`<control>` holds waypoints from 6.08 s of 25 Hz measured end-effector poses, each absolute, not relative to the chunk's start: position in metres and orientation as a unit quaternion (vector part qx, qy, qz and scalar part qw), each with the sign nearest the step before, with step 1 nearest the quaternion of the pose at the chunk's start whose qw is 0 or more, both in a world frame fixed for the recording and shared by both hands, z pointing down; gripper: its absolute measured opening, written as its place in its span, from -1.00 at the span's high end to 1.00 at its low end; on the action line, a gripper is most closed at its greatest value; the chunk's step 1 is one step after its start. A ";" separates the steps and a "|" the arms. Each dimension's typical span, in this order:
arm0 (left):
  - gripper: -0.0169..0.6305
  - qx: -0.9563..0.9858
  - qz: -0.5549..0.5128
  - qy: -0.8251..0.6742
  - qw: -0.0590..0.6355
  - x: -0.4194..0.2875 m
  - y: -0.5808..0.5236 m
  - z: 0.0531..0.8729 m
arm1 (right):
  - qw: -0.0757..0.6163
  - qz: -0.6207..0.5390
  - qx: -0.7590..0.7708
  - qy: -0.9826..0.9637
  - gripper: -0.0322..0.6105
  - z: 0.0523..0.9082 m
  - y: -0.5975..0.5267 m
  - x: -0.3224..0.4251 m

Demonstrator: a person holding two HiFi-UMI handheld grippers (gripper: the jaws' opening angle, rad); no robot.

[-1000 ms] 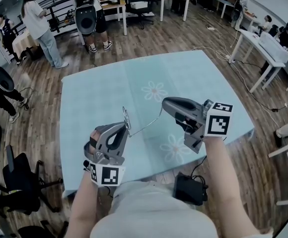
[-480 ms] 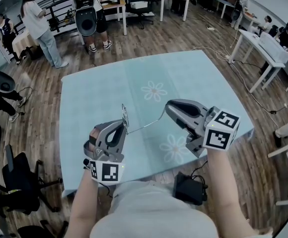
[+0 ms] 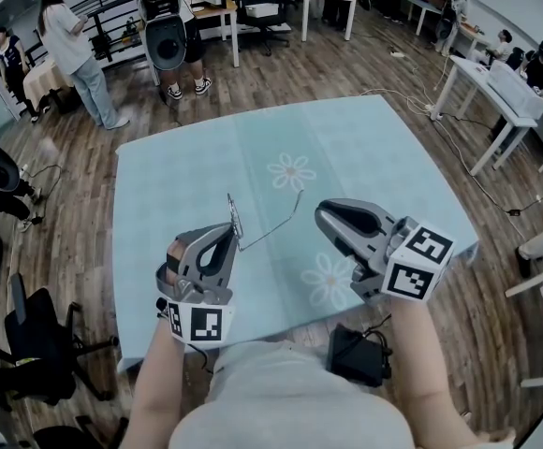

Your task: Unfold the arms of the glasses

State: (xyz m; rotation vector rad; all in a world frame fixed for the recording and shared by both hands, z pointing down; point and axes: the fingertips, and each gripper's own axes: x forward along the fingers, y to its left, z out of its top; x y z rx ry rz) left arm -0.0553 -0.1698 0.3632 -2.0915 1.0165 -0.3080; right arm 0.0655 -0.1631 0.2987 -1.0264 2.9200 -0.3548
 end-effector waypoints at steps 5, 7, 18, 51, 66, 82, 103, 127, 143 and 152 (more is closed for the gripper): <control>0.92 -0.818 -0.108 0.397 0.401 -0.055 -0.164 0.354 | -0.014 -0.071 -0.344 0.936 0.74 0.311 -0.159 0.063; 0.92 -0.818 -0.102 0.396 0.405 -0.054 -0.162 0.348 | -0.020 -0.059 -0.349 0.935 0.74 0.315 -0.159 0.061; 0.92 -0.823 -0.054 0.378 0.420 -0.050 -0.154 0.314 | 0.015 0.044 -0.351 0.935 0.70 0.309 -0.152 0.040; 0.92 -0.782 -0.132 0.378 0.477 -0.034 -0.166 0.340 | -0.201 0.161 -0.256 0.931 0.71 0.279 -0.118 -0.036; 0.92 -0.783 -0.123 0.382 0.475 -0.035 -0.165 0.337 | -0.204 0.170 -0.294 0.918 0.71 0.271 -0.130 -0.011; 0.92 -0.783 -0.112 0.386 0.474 -0.043 -0.160 0.335 | -0.226 0.173 -0.338 0.897 0.46 0.278 -0.144 0.011; 0.92 -0.784 -0.093 0.383 0.480 -0.041 -0.151 0.334 | -0.188 0.082 -0.339 0.918 0.22 0.292 -0.161 0.047; 0.92 -0.779 -0.107 0.401 0.469 -0.055 -0.158 0.339 | -0.212 0.036 -0.310 0.926 0.70 0.302 -0.144 0.055; 0.92 -0.780 -0.101 0.410 0.462 -0.055 -0.161 0.338 | -0.210 0.085 -0.341 0.912 0.60 0.299 -0.144 0.075; 0.92 -0.790 -0.083 0.408 0.451 -0.048 -0.160 0.333 | -0.199 0.075 -0.335 0.918 0.58 0.342 -0.165 0.091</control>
